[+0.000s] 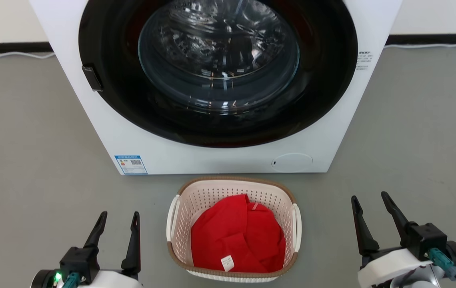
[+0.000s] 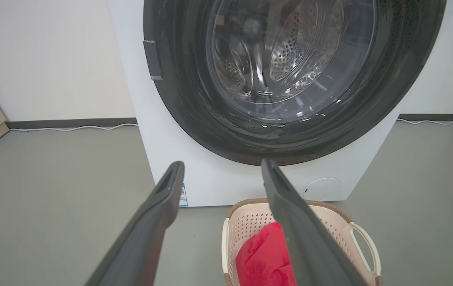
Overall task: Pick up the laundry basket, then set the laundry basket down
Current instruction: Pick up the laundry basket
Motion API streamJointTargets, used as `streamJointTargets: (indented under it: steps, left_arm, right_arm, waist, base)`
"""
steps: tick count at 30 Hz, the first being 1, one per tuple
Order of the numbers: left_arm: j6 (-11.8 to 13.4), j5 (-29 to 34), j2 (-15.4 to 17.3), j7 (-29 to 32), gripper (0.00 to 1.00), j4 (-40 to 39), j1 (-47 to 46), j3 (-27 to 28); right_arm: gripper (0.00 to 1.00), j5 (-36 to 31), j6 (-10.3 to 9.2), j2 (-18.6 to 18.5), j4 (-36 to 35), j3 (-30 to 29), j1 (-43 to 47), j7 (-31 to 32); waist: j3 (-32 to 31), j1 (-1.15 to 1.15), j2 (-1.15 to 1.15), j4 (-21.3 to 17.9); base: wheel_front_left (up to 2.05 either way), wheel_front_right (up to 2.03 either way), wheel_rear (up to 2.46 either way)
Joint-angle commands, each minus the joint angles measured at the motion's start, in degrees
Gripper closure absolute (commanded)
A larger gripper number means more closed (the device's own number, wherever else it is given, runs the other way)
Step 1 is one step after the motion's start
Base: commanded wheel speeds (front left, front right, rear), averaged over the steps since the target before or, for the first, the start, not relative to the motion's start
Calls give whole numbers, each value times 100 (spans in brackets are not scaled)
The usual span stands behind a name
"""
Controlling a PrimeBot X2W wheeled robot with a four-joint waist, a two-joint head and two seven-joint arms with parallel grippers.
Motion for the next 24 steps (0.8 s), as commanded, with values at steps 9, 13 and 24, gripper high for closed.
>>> streamJointTargets:
  steps: [9, 13, 24]
  left_arm:
    - [-21, 55, 53, -62, 0, -66, -613, 146]
    - [-24, 36, 53, -62, 0, 45, -844, 119]
    - [-1, 76, 53, -62, 0, 593, -1704, -53]
  right_arm:
    - [0, 43, 36, 38, 104, 84, -548, -80]
    - [0, 98, 36, 59, 211, 112, -754, -80]
    - [0, 229, 36, 92, 541, 209, -1435, -80]
  waist:
    - [545, 0, 0, -3]
    - [876, 0, 0, -11]
    - [1962, 0, 0, 9]
  base:
    - [0, 0, 0]
    - [0, 0, 0]
    - [0, 0, 0]
